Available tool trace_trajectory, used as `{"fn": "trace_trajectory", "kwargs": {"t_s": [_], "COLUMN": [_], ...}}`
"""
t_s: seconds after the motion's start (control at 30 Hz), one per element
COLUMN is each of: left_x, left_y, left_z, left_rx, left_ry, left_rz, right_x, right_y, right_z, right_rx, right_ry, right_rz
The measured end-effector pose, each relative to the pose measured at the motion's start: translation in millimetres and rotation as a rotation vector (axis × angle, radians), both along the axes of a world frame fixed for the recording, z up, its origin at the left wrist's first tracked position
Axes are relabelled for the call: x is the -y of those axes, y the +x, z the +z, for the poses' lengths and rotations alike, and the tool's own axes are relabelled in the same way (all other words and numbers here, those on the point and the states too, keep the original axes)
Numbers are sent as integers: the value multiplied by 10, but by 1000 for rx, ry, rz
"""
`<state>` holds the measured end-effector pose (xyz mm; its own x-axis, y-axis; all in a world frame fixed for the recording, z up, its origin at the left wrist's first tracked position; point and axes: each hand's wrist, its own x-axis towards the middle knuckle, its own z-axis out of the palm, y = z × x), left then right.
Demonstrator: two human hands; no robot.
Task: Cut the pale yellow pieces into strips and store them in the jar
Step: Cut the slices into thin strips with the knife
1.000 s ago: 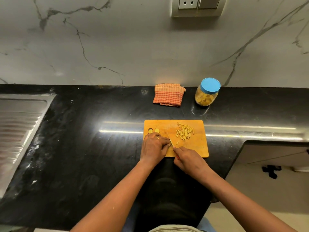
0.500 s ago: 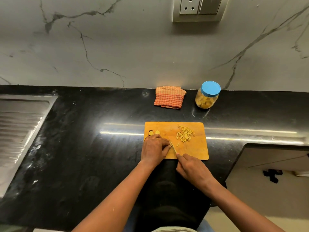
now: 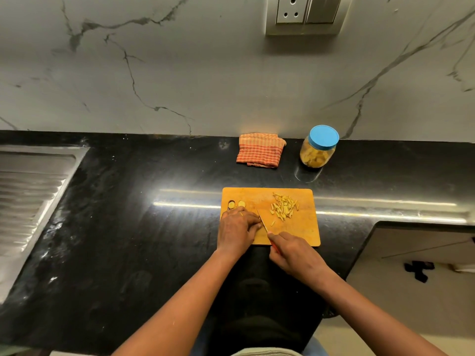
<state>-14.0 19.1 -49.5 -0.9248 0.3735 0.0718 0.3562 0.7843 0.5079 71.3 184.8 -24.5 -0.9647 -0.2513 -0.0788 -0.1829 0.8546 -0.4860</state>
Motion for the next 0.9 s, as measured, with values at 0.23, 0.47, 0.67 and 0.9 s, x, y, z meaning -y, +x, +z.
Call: {"fn": "trace_trajectory", "kwargs": {"t_s": [0.23,0.47,0.67,0.9], "left_x": [-8,-14,-18,-34], "left_y": [13,-7,-21,5], "left_z": [-27,11,29,39], "left_rx": [36,28,49,52], "left_ry": [-4,-52,-67,-53], "left_rz": [31,29,36,62], "right_x": [-32,-82,-207,-211], "right_y": [-146,-177,-31,-46], "right_z": [0,-62,-61,-41], "right_rx": [85,72,41,-2], "right_ry": [57,135,140,77], "right_rz": [68,98,119,52]}}
